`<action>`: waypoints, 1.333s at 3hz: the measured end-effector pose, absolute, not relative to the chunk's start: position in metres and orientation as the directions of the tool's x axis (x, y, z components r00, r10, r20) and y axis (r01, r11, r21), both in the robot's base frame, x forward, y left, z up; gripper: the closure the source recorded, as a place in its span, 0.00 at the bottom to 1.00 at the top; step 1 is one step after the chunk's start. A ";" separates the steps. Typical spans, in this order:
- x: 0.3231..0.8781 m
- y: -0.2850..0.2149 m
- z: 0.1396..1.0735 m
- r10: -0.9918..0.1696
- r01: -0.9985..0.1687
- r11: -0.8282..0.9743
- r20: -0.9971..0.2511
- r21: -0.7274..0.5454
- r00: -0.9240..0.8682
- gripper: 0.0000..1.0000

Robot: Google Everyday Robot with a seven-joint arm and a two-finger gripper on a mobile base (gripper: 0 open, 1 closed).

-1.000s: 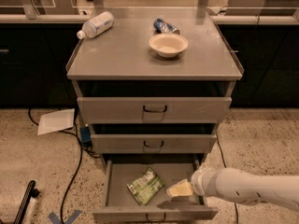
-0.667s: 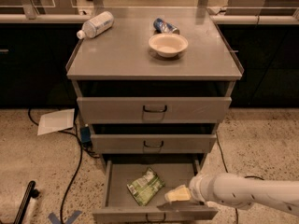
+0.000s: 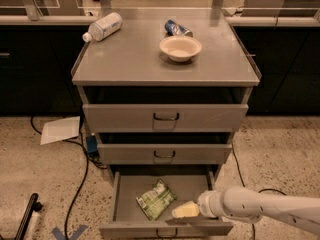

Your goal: Pick green jalapeno chip bag from bottom drawer and place on counter

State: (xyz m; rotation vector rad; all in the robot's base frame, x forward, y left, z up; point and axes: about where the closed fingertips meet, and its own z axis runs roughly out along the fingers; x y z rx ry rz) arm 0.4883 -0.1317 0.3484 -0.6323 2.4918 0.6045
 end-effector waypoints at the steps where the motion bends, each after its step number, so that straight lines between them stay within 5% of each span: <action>1: 0.485 -0.134 0.348 -0.308 -0.507 0.819 -0.539 0.269 -0.784 0.00; 4: 0.529 -0.106 0.236 -0.220 -0.458 0.785 -0.503 0.417 -0.836 0.00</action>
Offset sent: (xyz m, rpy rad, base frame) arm 0.0203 0.0038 -0.0960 0.0712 0.1199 -0.1143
